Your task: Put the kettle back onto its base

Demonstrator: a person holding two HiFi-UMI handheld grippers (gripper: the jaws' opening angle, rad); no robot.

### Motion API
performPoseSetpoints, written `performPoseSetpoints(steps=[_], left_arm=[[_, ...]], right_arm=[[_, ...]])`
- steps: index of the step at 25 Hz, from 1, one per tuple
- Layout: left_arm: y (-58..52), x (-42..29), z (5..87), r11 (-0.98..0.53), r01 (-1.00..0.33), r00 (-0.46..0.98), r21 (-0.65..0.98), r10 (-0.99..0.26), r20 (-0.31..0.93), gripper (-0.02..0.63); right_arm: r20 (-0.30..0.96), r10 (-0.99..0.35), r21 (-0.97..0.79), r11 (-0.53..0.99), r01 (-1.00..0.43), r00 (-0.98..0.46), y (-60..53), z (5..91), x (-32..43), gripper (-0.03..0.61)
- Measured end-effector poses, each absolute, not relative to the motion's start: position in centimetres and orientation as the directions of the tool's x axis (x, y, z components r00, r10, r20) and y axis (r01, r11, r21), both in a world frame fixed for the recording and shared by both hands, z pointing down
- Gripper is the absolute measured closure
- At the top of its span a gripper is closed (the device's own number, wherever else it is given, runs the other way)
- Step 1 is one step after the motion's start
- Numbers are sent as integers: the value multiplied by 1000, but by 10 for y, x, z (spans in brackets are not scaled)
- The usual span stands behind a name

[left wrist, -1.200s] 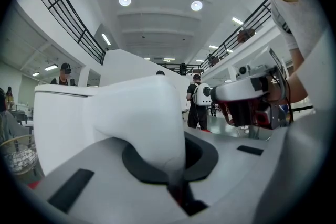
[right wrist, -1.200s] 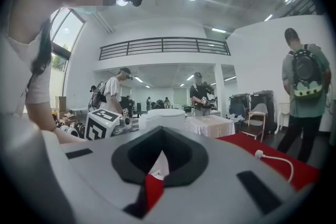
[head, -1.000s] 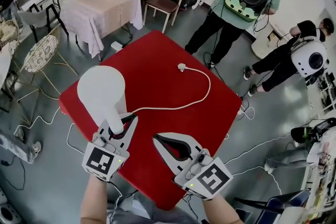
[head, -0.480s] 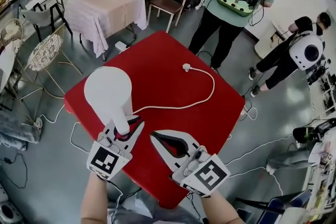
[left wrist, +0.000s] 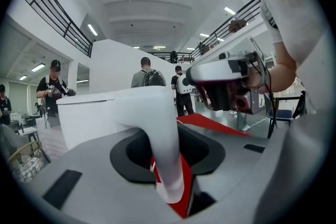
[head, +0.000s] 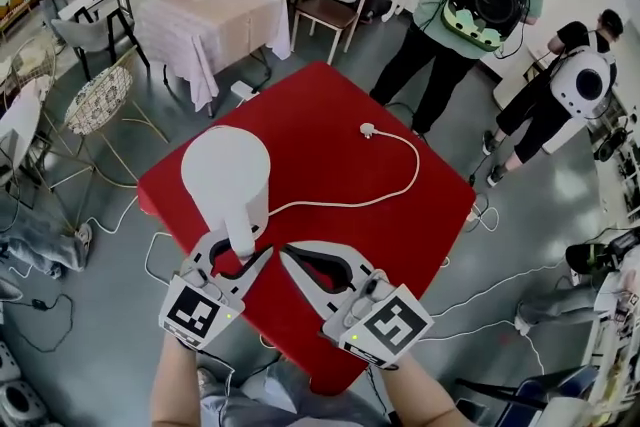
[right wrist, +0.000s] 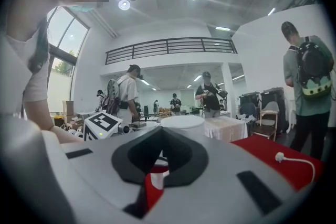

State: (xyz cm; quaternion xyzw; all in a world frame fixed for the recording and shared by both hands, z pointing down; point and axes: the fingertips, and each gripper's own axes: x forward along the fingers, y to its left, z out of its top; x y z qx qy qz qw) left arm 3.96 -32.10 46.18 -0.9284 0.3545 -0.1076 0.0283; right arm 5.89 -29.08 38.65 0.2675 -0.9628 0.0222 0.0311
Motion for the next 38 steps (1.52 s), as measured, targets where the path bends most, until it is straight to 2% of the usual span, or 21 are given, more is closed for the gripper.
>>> performPoseSetpoints(steps=[3,11,16,17,20,25,38], left_arm=[[-319,33,461,-739,-663,713,-123,-673,197,491],[-303,-4,467,-703,-711,693,-16,-705,152,459],[-284,-32,440,-673,-735,678,79,-731,75,460],[-279,-36,433,-667,-741,672,75,-738,69,469],[-267,-46,414,-653,-756,655,49,-754,59,557],[-250,-56,385,-659,-751,660,43,-749,51,597],[-212,-79,305,-672,-740,671,-42,-741,22,603]], right_arm=[[64,-506,-26,861,-508,-860,-287,382,51,571],[65,-499,-15,865,-501,-864,-276,381,39,572],[55,-495,-14,868,-496,-867,-267,372,33,571],[52,-494,-16,869,-495,-868,-265,369,30,572],[38,-492,-26,870,-493,-870,-258,361,18,572],[16,-498,-31,866,-498,-867,-246,348,-4,572],[-20,-520,-50,854,-518,-854,-207,316,-50,572]])
